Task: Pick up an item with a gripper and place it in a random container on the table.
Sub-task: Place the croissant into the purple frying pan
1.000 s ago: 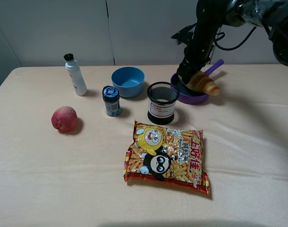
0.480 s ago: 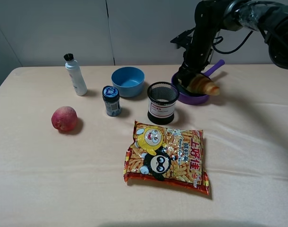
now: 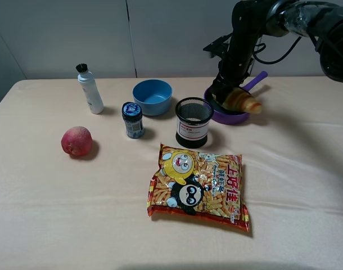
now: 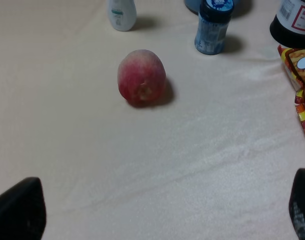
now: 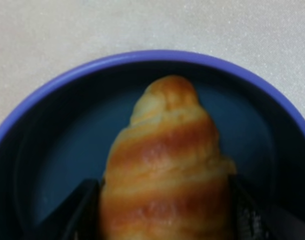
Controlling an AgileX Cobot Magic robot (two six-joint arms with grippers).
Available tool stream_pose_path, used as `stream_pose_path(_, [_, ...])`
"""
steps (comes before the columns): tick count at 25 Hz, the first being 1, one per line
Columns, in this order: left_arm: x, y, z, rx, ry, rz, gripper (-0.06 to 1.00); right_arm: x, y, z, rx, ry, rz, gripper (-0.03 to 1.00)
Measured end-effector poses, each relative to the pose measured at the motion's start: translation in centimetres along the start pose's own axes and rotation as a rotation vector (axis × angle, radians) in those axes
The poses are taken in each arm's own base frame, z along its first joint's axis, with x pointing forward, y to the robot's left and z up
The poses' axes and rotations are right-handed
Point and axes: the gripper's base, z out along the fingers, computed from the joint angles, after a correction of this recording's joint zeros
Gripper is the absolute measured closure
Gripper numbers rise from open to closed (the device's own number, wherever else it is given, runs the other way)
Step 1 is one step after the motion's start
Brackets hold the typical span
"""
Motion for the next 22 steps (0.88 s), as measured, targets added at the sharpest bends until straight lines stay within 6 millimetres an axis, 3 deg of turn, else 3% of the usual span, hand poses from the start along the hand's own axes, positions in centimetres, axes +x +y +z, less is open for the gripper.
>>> stream_pose_path(15, [0.0,0.0,0.0,0.0,0.0,0.0,-0.04,0.0,0.0,0.0,0.0,0.0,0.0,0.57])
stream_pose_path(22, [0.0,0.0,0.0,0.0,0.0,0.0,-0.04,-0.09,-0.06,-0.52,0.005,-0.01,0.0,0.38])
